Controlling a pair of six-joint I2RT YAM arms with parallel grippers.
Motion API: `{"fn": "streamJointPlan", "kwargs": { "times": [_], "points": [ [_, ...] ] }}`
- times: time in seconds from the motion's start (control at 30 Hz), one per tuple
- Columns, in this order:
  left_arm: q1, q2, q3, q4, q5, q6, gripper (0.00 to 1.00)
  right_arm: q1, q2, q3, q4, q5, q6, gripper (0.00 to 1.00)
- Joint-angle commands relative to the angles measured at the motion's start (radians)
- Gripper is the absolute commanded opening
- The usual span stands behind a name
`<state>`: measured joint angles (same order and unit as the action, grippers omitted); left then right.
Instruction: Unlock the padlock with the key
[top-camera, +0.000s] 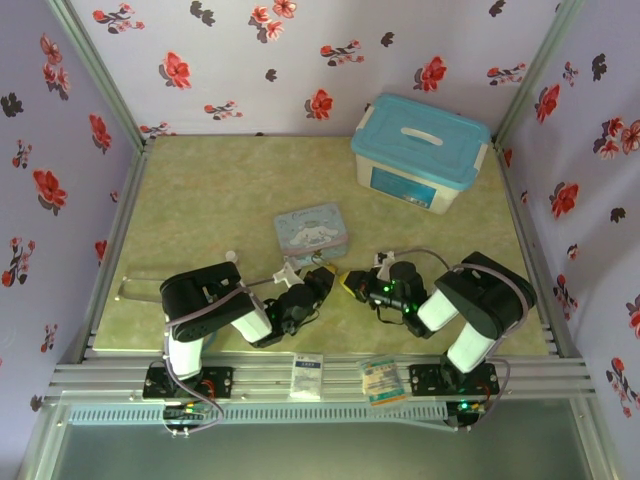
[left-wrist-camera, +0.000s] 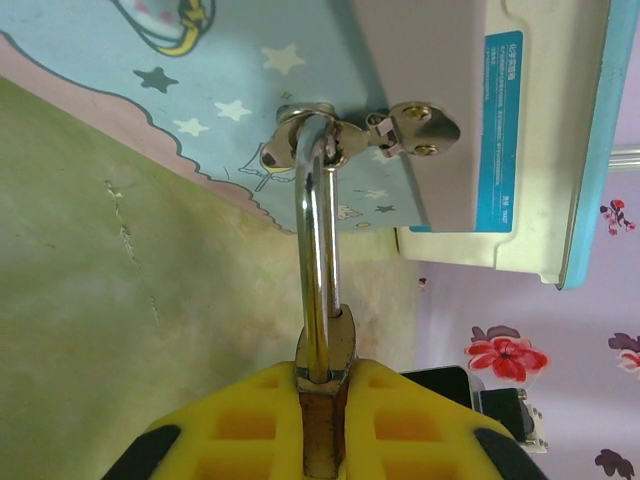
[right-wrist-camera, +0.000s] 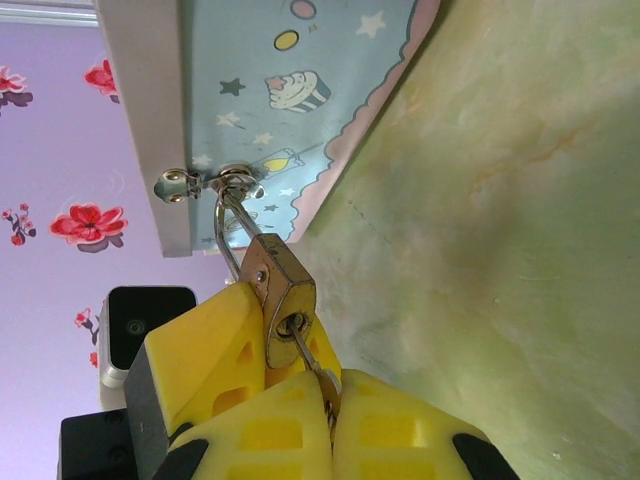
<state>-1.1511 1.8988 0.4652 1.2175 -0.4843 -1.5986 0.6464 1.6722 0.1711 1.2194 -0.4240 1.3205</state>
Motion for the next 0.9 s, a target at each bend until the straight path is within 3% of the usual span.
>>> {"fn": "streamJointPlan", "kwargs": {
  "times": [0.0, 0.17, 0.5, 0.87],
  "points": [
    [-0.037, -0.023, 0.000, 0.097, 0.100, 0.014, 0.00, 0.010, 0.012, -0.039, 0.086, 0.065, 0.029, 0.00],
    [-0.033, -0.028, -0.004, 0.097, 0.078, 0.028, 0.00, 0.014, 0.061, -0.105, 0.166, 0.075, 0.039, 0.00],
    [-0.038, -0.010, -0.012, 0.096, 0.033, 0.005, 0.00, 0.036, -0.062, -0.125, 0.081, 0.113, -0.003, 0.00],
    [-0.043, -0.018, -0.013, 0.097, 0.029, -0.006, 0.00, 0.038, 0.004, -0.095, 0.104, 0.104, -0.001, 0.00]
  ]
}}
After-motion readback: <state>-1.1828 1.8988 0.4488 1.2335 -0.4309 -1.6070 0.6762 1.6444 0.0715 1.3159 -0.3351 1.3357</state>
